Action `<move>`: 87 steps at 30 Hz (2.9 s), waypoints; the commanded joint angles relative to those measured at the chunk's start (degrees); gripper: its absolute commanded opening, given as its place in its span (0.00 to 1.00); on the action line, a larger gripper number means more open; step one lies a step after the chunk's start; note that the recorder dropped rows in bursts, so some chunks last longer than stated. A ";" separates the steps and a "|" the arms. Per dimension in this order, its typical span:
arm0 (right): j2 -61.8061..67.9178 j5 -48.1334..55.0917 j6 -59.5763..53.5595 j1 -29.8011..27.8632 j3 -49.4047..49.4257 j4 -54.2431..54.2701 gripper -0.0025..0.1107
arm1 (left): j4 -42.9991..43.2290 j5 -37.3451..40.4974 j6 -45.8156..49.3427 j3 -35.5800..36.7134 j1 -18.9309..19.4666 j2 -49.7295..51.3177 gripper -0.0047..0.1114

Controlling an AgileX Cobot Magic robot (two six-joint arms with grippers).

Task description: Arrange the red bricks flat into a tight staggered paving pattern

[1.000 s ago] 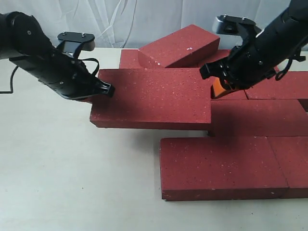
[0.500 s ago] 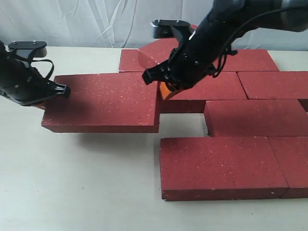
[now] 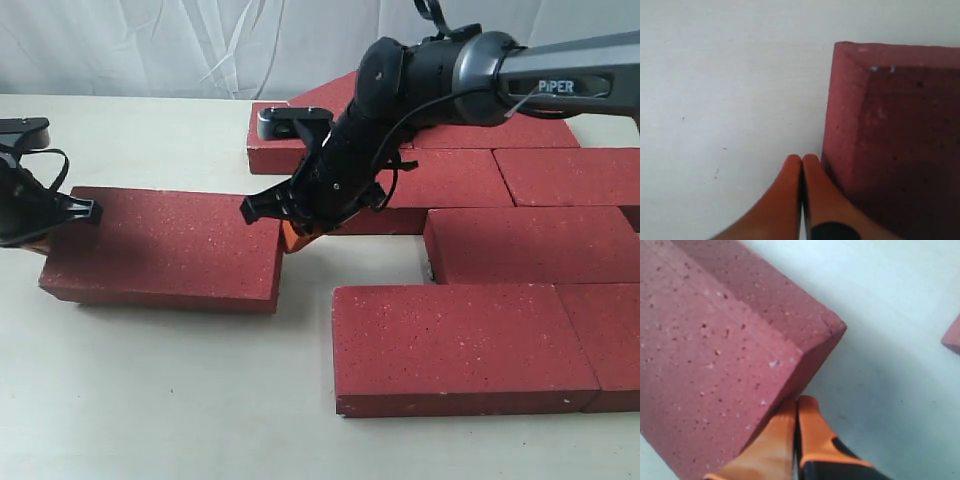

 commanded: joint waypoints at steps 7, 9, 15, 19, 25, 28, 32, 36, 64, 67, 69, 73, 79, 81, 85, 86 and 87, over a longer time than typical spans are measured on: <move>-0.57 0.05 11.89 -1.84 -0.65 -11.68 0.02 | -1.63 -0.81 -0.24 0.23 4.76 1.99 0.04; -1.18 1.32 13.15 -2.38 -0.65 -13.99 0.02 | -1.39 -0.81 -0.24 0.23 5.59 1.99 0.04; -5.03 6.59 14.25 -4.30 -0.65 -17.81 0.02 | -1.60 -0.81 -0.24 0.23 6.60 1.99 0.04; -9.88 8.28 14.25 -7.04 1.68 -17.81 0.02 | -2.89 -0.15 -0.24 0.23 6.60 1.99 0.04; -18.94 7.31 14.25 -14.09 7.50 -17.45 0.02 | -4.07 -0.65 -0.24 0.23 6.60 1.99 0.04; -23.24 5.37 14.25 -17.81 9.11 -17.43 0.02 | -4.07 -0.79 -0.24 0.23 6.37 1.99 0.04; -25.91 5.08 14.25 -20.22 9.11 -17.53 0.02 | -4.36 -0.91 -0.24 0.23 6.34 1.99 0.04; -26.33 4.85 14.25 -20.22 9.11 -17.81 0.02 | -5.12 -0.90 -0.24 0.23 5.28 1.99 0.04; -26.34 4.84 14.25 -20.09 9.11 -17.27 0.02 | -17.81 -2.17 6.39 0.23 -5.05 1.99 0.04; -26.34 4.76 14.25 -20.09 9.11 -17.27 0.02 | -20.45 -1.78 8.04 0.23 -5.05 1.99 0.04; -26.34 4.76 14.25 -20.09 9.11 -17.27 0.02 | -20.64 -1.63 8.16 0.23 -5.05 1.99 0.04; -26.34 4.81 14.25 -20.09 9.11 -17.12 0.02 | -22.00 -0.90 8.16 0.23 -5.05 1.99 0.04; -26.34 4.81 14.25 -20.09 9.11 -16.83 0.02 | -15.13 -1.32 6.83 0.23 -5.05 1.99 0.04; -26.34 4.81 14.25 -20.09 9.11 -16.83 0.02 | -11.42 -1.32 4.38 0.23 -5.05 1.99 0.04; -26.34 4.92 14.13 -20.09 9.11 -16.59 0.02 | -5.30 0.05 0.96 0.23 -5.05 1.99 0.04; -26.34 4.92 14.13 -20.09 9.11 -16.46 0.02 | -6.84 0.87 1.07 0.23 -5.05 1.99 0.04; -26.34 5.02 14.13 -20.09 9.11 -16.49 0.02 | -8.37 1.56 1.36 0.23 -5.16 1.99 0.04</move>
